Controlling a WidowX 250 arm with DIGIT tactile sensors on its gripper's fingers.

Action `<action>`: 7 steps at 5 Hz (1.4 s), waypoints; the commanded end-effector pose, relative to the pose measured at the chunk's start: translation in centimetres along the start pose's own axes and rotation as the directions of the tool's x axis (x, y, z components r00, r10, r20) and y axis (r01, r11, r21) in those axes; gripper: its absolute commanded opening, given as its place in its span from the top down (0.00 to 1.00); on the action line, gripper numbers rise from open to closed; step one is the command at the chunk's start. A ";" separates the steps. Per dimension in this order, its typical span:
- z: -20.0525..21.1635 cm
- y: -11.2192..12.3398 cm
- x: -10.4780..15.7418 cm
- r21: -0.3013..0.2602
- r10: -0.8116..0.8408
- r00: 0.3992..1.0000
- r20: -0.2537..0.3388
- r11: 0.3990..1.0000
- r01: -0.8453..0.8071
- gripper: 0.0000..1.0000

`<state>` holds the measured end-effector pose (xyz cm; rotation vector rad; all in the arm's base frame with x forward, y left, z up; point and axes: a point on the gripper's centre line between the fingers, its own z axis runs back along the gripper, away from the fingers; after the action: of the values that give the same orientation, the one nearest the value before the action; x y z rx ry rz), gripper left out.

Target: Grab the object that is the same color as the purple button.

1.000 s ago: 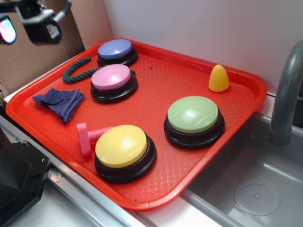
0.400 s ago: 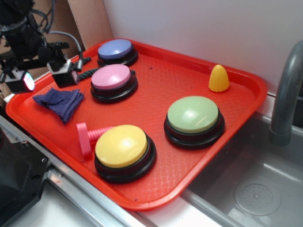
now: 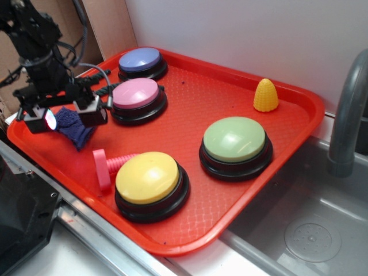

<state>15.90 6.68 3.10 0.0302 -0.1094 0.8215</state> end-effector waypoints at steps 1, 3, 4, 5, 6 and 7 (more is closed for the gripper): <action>-1.4 -0.3 1.0 -0.061 -0.061 0.997 0.042 0.996 0.064 0.00; -1.8 0.1 1.1 -0.106 -0.057 0.997 0.047 0.992 0.061 1.00; -1.9 0.3 1.2 -0.115 -0.054 0.998 0.041 0.992 0.058 1.00; -1.9 0.3 1.3 -0.120 -0.056 0.998 0.036 0.991 0.060 1.00; -1.4 0.2 1.5 -0.119 -0.066 0.997 0.034 0.990 0.070 1.00; 0.6 -0.1 1.9 -0.114 -0.080 0.994 0.070 0.990 0.087 1.00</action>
<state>16.61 7.34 3.00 -0.0556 -0.1673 0.7398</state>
